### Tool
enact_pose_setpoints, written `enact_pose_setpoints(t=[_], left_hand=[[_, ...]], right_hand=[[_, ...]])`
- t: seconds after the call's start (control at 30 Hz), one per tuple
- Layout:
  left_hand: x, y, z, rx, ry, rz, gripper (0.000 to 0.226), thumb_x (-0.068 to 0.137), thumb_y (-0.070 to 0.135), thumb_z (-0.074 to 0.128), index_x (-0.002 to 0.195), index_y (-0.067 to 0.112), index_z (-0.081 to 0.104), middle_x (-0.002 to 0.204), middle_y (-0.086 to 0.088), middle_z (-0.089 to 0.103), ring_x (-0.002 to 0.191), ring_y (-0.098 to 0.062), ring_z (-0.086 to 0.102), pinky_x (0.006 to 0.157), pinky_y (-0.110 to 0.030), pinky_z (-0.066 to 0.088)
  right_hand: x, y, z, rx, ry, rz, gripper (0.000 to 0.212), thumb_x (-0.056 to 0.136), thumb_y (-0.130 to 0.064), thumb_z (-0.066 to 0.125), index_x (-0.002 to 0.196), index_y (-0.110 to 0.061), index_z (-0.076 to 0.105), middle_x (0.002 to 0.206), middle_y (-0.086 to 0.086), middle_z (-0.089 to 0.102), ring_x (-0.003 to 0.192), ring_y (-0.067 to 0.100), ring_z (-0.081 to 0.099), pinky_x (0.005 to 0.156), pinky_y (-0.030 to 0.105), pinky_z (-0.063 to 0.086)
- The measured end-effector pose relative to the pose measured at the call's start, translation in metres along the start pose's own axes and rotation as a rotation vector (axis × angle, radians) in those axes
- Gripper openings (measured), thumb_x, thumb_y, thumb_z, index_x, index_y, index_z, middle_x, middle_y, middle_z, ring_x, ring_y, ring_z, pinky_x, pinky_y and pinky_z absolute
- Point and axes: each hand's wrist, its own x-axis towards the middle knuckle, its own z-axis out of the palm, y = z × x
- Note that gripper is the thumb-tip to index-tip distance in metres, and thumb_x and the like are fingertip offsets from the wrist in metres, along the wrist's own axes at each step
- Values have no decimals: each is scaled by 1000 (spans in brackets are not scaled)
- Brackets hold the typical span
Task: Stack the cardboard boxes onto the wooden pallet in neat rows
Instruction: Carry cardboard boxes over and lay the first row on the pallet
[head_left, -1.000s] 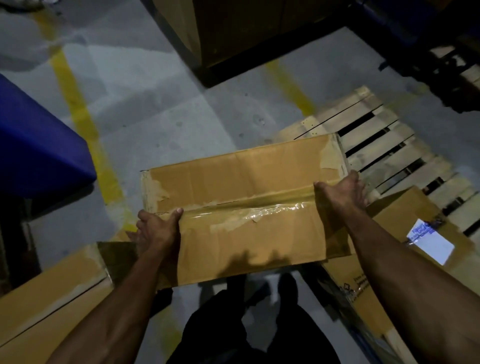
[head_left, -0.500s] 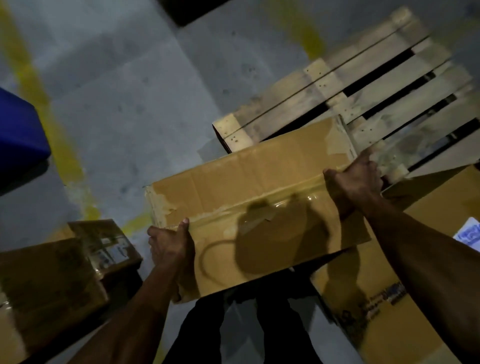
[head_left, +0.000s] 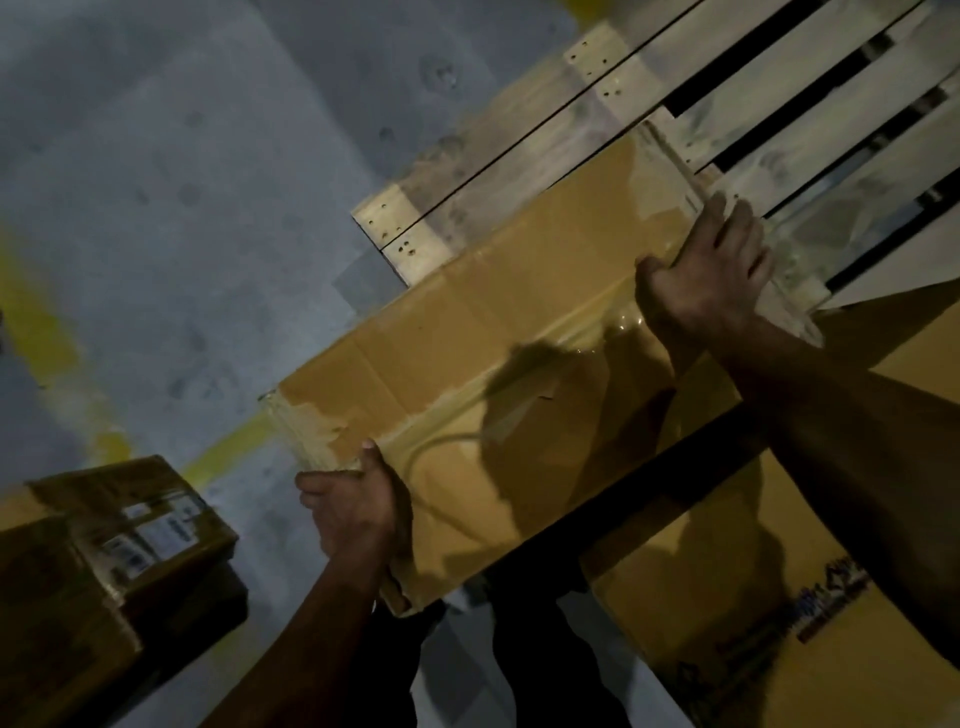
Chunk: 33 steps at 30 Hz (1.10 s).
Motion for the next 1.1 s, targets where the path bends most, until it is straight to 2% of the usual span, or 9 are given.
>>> enact_pose_setpoints(t=[0.1, 0.17, 0.33, 0.4, 0.5, 0.67, 0.83, 0.93, 1.1], left_hand=[[-3, 0, -9, 109, 53, 205, 97, 94, 58, 44, 155, 0, -4, 164, -19, 4, 148, -37, 16, 118, -48, 22], [-3, 5, -18, 225, 109, 415, 96, 89, 56, 40, 155, -1, 2, 164, -21, 4, 151, -35, 8, 121, -47, 13], [3, 52, -29, 393, 63, 848, 89, 88, 58, 31, 155, 2, 14, 164, -20, 12, 151, -34, 11, 122, -46, 10], [13, 77, -26, 468, 1, 976, 87, 91, 62, 28, 155, 3, 14, 162, -19, 17, 150, -34, 14, 123, -45, 10], [26, 118, -19, 527, -87, 1109, 80, 91, 66, 34, 143, 5, 33, 142, -21, 45, 130, -37, 42, 113, -51, 34], [40, 166, -8, 596, -279, 1193, 72, 90, 69, 46, 130, 9, 42, 122, -16, 57, 107, -34, 56, 90, -48, 51], [46, 185, -2, 635, -360, 1230, 69, 89, 72, 48, 117, 9, 47, 96, -9, 58, 85, -30, 55, 70, -37, 44], [50, 189, -2, 569, -438, 1205, 65, 86, 69, 55, 116, 12, 52, 93, -2, 55, 84, -24, 52, 73, -34, 42], [59, 195, 0, 427, -602, 1072, 69, 78, 67, 69, 119, 12, 64, 108, -8, 69, 98, -29, 65, 88, -39, 55]], right_hand=[[-26, 2, 12, -13, 39, 26, 79, 97, -51, 40, 160, -18, 8, 168, 12, -3, 154, 31, -4, 123, 52, -2], [-53, 2, 19, 46, -34, 44, 71, 100, -46, 40, 160, -18, 13, 168, 12, -1, 154, 31, -2, 123, 52, 1], [-144, -3, 44, 82, -9, 37, 65, 97, -37, 52, 151, -5, 35, 160, 25, 23, 148, 43, 23, 116, 57, 22], [-174, -9, 49, 106, -44, 137, 73, 96, -35, 58, 154, -2, 30, 161, 26, 21, 149, 42, 19, 120, 54, 18], [-203, -23, 57, 230, -61, 339, 85, 96, -36, 59, 158, -3, 11, 166, 21, 4, 153, 35, 3, 123, 45, 9], [-228, -55, 78, 642, 61, 720, 98, 94, -36, 65, 160, -10, -3, 168, 10, -4, 153, 30, 6, 124, 44, 16], [-240, -79, 92, 864, 139, 963, 100, 94, -45, 64, 160, -22, -7, 167, 8, 10, 151, 32, 19, 120, 49, 24], [-248, -84, 96, 915, 152, 1025, 96, 93, -46, 65, 161, -21, 3, 164, 10, 23, 146, 35, 30, 114, 48, 30], [-261, -92, 102, 1071, 177, 1145, 79, 87, -49, 71, 150, -19, 33, 144, 8, 51, 129, 33, 50, 105, 46, 40]])
